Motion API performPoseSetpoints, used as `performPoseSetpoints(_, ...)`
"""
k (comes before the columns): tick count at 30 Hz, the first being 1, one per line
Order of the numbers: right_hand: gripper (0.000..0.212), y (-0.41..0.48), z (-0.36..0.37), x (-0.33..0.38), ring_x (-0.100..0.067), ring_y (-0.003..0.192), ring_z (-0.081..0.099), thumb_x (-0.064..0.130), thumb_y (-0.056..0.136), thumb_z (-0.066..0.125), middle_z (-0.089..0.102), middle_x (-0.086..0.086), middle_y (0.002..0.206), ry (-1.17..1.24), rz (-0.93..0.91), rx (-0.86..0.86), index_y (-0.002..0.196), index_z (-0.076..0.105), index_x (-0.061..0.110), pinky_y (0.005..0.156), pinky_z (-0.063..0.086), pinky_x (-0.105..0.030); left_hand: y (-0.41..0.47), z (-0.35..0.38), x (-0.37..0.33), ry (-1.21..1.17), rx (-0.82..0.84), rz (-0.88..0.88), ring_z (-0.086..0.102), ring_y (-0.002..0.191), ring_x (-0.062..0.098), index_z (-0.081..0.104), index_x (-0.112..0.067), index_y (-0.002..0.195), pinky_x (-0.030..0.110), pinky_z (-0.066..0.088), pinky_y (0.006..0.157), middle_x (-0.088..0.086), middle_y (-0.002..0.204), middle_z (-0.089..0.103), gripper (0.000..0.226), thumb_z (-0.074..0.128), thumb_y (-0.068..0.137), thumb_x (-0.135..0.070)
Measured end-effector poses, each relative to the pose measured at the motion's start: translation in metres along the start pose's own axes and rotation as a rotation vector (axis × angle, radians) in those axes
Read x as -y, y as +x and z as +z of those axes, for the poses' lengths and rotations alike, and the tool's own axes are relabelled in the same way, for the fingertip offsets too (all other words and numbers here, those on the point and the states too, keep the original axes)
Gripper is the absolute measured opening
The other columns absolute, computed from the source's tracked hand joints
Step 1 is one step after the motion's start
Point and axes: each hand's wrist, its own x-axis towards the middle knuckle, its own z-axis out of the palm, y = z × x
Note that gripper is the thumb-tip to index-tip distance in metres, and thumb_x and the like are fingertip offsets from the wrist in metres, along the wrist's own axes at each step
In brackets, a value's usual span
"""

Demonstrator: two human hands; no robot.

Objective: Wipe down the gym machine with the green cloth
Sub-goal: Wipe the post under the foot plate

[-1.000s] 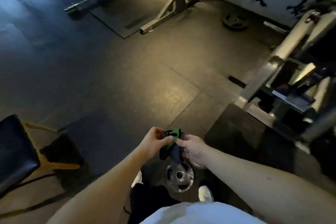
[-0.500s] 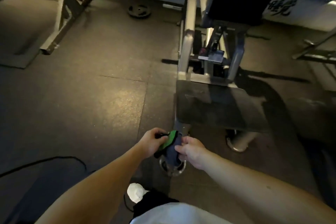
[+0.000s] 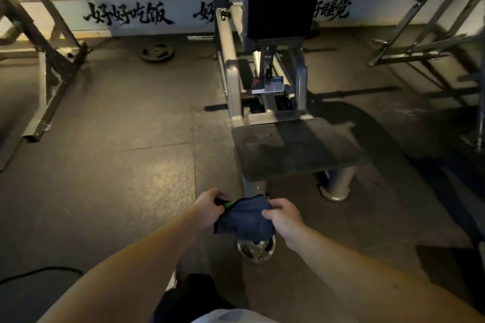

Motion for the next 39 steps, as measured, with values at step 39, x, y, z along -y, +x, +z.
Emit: performPoseSetpoints(39,0.042,0.088,0.171,0.126,-0.028,0.110,0.056,0.006,0.080,0.063,0.060,-0.009,0.117,0.439,0.251,-0.188,0.121,0.057,0.013,0.101,0.047,-0.044,0.168,-0.186,-0.104,0.224,0.631,0.067,0.067,0.105,0.024,0.071,-0.021,0.099,0.035,0.055,0.090,0.008,0.113,0.070,0.014,0.075,0.086,-0.024)
